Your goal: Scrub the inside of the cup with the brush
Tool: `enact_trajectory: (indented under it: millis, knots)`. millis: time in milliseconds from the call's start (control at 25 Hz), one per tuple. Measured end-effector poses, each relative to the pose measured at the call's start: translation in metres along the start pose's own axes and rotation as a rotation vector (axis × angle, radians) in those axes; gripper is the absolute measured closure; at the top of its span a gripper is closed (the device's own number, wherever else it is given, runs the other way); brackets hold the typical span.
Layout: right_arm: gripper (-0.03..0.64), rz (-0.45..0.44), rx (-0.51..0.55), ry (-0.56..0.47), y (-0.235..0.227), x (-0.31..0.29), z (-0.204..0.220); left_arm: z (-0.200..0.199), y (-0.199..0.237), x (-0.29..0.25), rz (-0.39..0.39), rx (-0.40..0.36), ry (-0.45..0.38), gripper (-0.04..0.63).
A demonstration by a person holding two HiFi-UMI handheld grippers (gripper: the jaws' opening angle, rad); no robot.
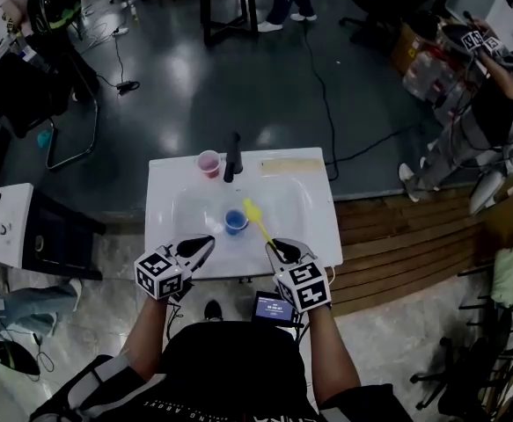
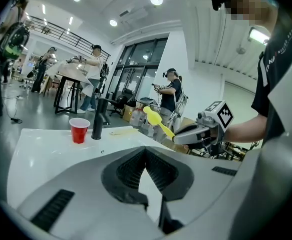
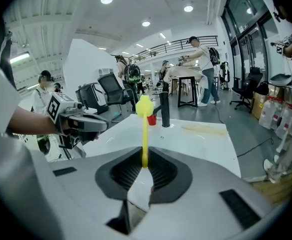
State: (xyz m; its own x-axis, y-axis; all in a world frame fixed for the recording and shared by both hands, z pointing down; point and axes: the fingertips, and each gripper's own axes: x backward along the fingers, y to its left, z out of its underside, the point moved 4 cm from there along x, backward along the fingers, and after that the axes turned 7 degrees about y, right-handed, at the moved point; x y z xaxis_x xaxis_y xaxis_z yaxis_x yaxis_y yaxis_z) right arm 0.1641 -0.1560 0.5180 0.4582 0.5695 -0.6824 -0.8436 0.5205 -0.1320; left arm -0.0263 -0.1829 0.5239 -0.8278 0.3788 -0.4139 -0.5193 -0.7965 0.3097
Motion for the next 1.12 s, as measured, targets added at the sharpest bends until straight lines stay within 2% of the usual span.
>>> enact_trajectory:
  millis: [520,880,1120]
  knots:
    - [0.575,-0.066,0.019,0.016,-0.017,0.006,0.016,0.003,-0.004,-0.01,-0.094,0.041,0.053,0.588]
    - [0.575,-0.146,0.088,0.037,-0.041,0.002,0.018,0.0,0.0,-0.042,-0.141,0.049,0.103,0.474]
    - [0.575,-0.161,0.101,0.071,-0.047,-0.007,0.019,0.016,0.016,-0.064,-0.122,-0.002,0.209,0.39]
